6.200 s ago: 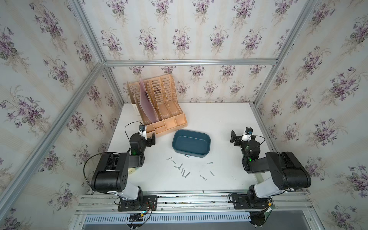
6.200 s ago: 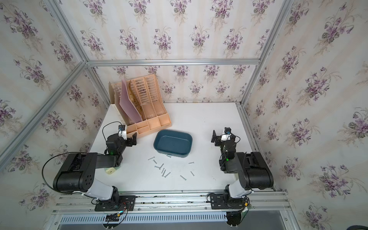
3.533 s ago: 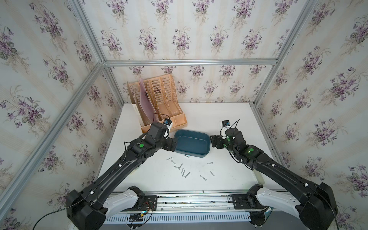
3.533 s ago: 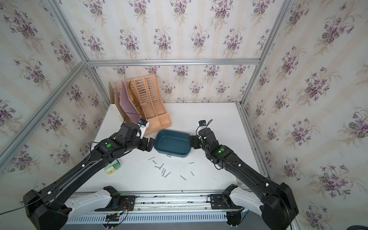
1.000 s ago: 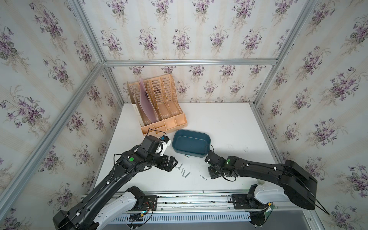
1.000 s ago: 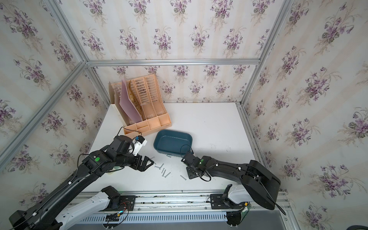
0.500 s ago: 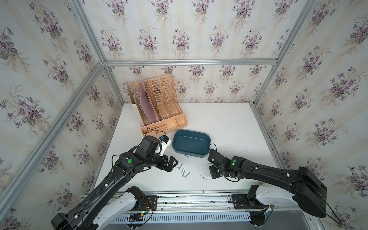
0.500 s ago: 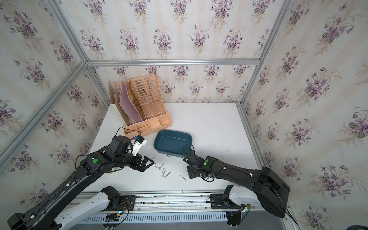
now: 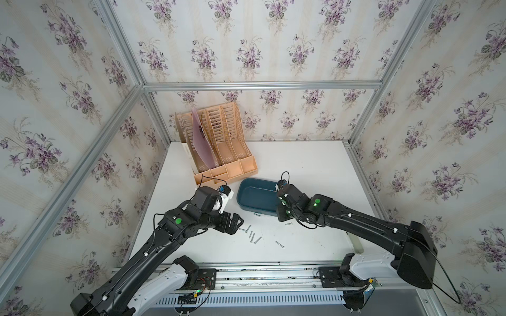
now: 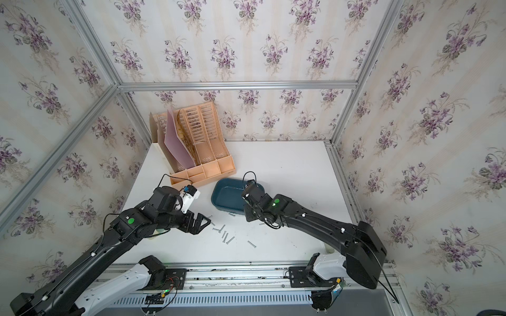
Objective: Put the screws on the desktop into the storage box
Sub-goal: Place the screw in the storage box.
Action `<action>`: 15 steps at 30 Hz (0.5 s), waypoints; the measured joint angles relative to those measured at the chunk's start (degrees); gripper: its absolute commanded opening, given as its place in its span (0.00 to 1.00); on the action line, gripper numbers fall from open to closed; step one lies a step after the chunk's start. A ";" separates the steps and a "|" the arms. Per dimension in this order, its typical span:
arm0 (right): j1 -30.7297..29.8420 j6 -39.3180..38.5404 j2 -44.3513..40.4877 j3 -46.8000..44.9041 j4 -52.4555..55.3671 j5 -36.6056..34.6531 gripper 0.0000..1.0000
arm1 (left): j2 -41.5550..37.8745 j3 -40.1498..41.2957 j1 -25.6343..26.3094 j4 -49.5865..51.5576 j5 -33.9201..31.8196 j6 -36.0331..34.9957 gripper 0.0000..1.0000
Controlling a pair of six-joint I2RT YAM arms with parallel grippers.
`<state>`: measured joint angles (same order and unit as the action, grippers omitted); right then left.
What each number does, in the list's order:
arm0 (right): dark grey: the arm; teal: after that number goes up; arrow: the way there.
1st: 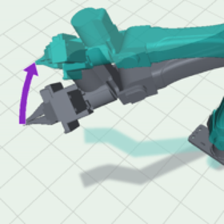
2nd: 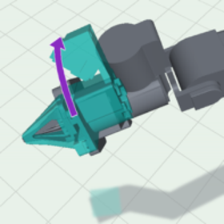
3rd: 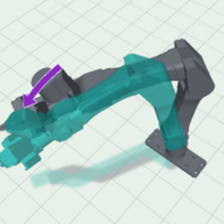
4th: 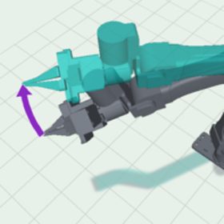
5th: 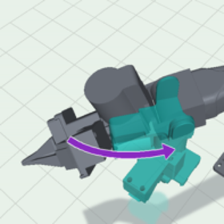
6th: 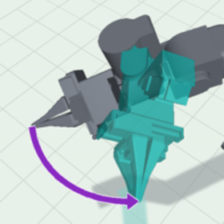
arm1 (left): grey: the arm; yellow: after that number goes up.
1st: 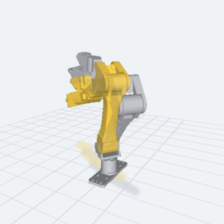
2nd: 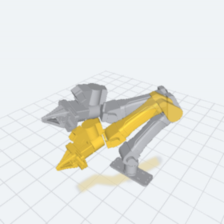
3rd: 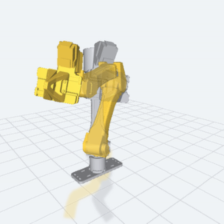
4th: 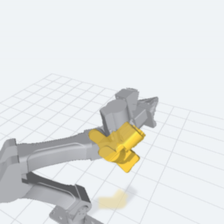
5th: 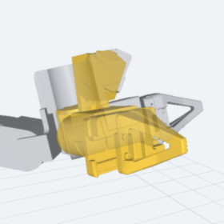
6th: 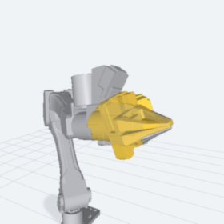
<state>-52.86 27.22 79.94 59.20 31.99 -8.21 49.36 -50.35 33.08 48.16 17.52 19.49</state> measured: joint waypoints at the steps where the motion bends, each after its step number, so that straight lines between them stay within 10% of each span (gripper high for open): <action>1: 0.26 -0.72 1.33 1.33 -0.39 -0.02 0.00 | 0.02 0.00 0.00 0.00 -0.33 0.00 0.99; 6: 2.43 -4.72 7.93 7.65 -2.67 0.17 0.09 | 0.31 0.11 0.00 0.04 -1.92 0.20 0.99; 11: 3.91 -6.97 11.04 10.91 -3.93 0.13 0.46 | 1.66 0.22 0.00 0.11 -3.52 0.52 0.99; 15: 4.48 -8.17 11.06 11.78 -3.98 0.46 0.55 | 2.58 0.22 0.00 0.13 -4.17 0.68 0.99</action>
<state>-48.38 19.05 91.00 70.98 28.01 -7.75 51.94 -50.13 33.08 48.29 13.34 20.16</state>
